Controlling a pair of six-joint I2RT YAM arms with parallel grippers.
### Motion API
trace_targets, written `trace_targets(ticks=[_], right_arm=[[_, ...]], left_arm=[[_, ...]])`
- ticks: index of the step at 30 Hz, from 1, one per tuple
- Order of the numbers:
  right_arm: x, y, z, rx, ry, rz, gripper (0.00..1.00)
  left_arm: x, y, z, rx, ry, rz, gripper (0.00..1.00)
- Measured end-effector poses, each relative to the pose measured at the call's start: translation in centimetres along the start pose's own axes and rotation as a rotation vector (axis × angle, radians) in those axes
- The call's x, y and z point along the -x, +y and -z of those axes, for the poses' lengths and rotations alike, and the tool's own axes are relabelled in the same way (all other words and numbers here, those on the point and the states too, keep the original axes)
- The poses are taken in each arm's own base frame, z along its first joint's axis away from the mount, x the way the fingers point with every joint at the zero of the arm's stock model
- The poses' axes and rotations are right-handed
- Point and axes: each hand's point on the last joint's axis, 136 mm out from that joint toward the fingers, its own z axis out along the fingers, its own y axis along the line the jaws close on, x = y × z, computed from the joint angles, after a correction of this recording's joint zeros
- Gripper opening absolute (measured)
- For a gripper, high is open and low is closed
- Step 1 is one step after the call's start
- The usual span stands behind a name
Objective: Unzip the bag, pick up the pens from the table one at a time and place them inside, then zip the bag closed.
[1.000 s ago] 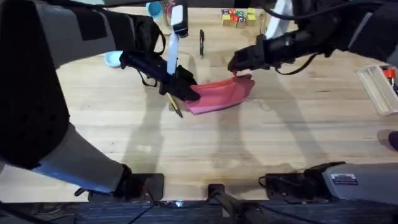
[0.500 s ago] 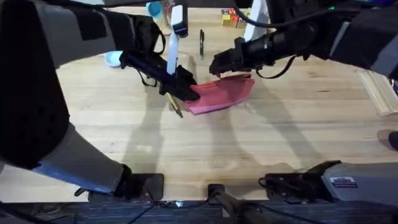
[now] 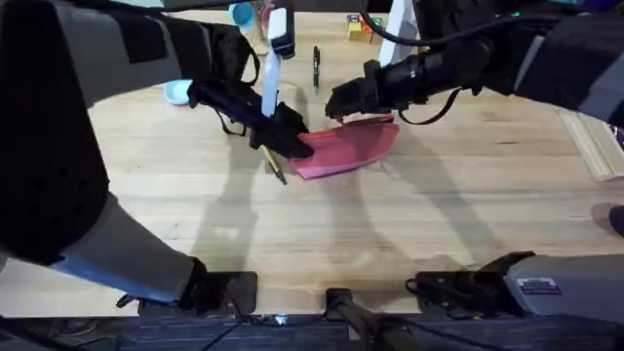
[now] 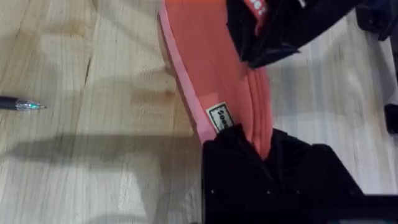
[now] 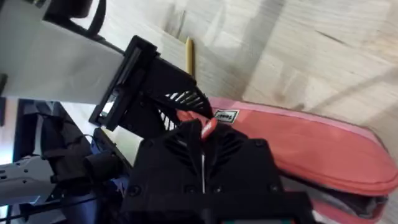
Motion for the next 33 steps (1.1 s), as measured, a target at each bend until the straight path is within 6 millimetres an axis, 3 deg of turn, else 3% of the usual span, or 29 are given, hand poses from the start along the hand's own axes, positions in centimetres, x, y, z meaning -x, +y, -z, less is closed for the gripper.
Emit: trace_targets(ticks=[9, 23, 33], right_arm=[[0.1, 0.2, -0.4, -0.023, -0.006, 0.032, 0.030], [-1.0, 4.9, -3.9, -0.107, -0.034, 0.228, 0.029], [-1.0, 5.9, -4.5, -0.146, -0.070, 0.230, 0.030]], left_arm=[[0.0, 0.0, 0.0, -0.001, 0.000, -0.001, 0.044], [0.0, -0.1, 0.0, -0.003, -0.001, 0.002, 0.044], [0.0, -0.1, 0.0, -0.002, -0.001, 0.002, 0.044]])
